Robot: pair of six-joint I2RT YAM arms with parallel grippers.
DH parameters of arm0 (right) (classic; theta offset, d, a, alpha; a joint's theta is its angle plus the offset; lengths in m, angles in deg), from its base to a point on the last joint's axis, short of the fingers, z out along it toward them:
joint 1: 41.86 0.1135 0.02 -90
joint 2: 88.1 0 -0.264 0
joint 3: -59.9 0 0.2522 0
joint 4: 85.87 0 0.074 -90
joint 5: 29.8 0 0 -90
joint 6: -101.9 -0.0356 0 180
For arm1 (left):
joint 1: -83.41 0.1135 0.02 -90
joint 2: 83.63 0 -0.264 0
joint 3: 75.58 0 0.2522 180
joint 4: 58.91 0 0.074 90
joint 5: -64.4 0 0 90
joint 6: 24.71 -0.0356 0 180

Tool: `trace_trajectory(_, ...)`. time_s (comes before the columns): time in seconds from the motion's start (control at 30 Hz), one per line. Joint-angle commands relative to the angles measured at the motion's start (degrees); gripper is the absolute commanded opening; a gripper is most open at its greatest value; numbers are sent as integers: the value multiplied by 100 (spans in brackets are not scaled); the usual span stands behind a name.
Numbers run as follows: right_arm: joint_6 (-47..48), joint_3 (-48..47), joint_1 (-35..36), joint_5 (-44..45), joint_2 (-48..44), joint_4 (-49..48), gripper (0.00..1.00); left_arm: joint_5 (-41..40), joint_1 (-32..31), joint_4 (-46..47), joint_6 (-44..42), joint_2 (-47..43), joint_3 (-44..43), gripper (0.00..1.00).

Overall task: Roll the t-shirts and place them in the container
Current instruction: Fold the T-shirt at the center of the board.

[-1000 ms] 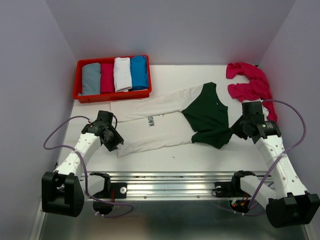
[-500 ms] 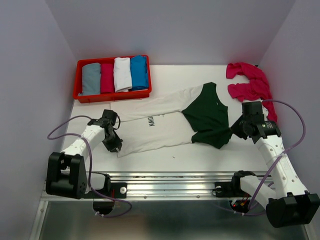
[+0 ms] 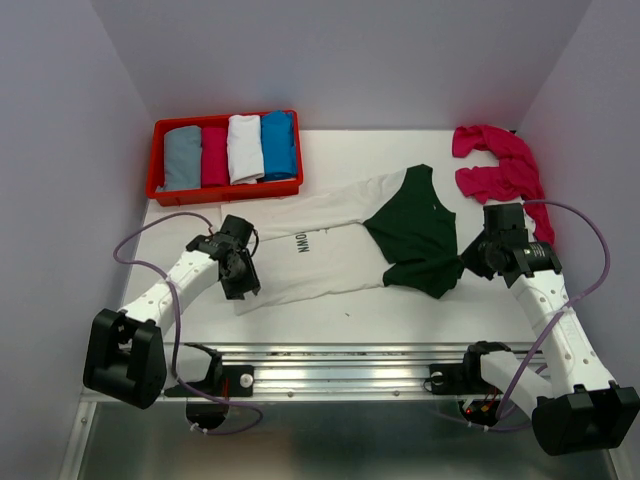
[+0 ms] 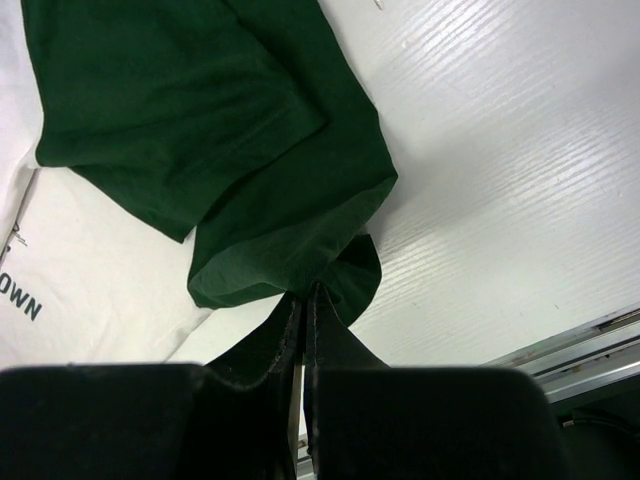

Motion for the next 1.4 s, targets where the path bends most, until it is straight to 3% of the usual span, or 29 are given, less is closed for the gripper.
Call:
trace_trajectory(0.0,-20,-62,-18,-55,-49,-197,1,-138,-156,-172,341,62,169,51)
trace_trajectory(0.57,68,-62,-18,-81,-23,-223,1,-322,-156,-40,1493,370,195,53)
trace_trajectory(0.9,77,-97,-18,-81,-5,-223,1,91,-156,478,1371,748,345,43)
trace_trajectory(1.2,59,-97,-18,-107,12,-250,1,-23,-183,619,1212,1090,301,41)
trace_trajectory(1.37,51,-97,-18,-72,-23,-223,1,-94,-174,619,1195,1126,283,13)
